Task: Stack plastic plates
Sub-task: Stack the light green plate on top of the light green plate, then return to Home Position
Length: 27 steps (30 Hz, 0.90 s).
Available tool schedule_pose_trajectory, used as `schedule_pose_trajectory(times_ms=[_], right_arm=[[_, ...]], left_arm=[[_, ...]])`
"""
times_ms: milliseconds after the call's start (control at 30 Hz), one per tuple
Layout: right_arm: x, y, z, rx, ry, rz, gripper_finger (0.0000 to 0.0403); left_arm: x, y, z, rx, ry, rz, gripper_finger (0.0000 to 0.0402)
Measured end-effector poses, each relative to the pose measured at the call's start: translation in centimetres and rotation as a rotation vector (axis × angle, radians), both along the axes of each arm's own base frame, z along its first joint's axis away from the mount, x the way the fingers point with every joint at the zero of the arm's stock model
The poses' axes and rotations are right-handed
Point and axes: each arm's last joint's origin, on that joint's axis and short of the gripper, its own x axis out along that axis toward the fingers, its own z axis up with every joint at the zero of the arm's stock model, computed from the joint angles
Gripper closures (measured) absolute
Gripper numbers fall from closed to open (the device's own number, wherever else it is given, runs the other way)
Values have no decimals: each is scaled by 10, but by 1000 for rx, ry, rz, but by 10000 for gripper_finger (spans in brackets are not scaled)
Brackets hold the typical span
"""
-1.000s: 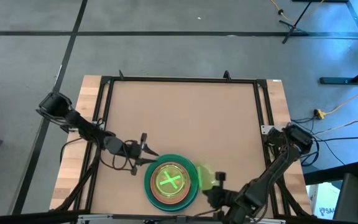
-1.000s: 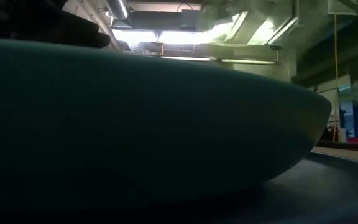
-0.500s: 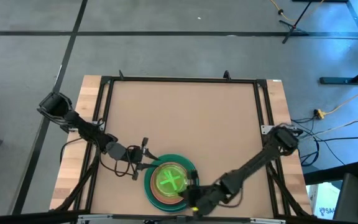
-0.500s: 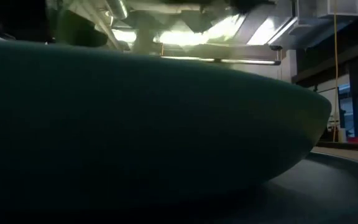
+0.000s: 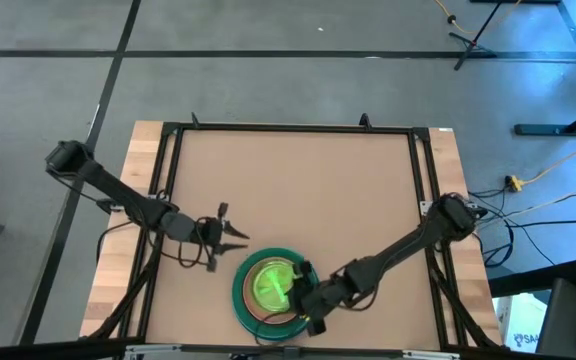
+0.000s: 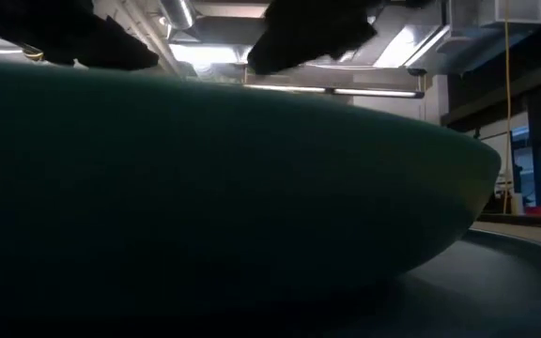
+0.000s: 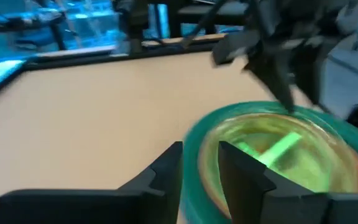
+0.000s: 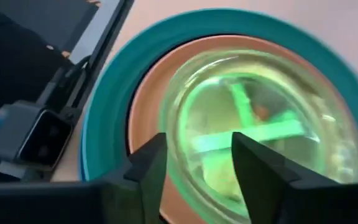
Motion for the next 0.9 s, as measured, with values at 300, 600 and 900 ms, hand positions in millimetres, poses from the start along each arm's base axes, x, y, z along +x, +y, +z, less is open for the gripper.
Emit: schedule_pose_trajectory(times_ms=[300,600,900], right_arm=[[-29,-71,43,-44,-21,-42,224],[-92,-162,28,80,-197,-146,280],[-177,-229,8,180,-393,-226,388]], left_arm=[[-31,54,-1,9,-84,90,356],[-55,89,-20,-13,-155,222,398],[-66,95,-30,-38,-215,269,400]])
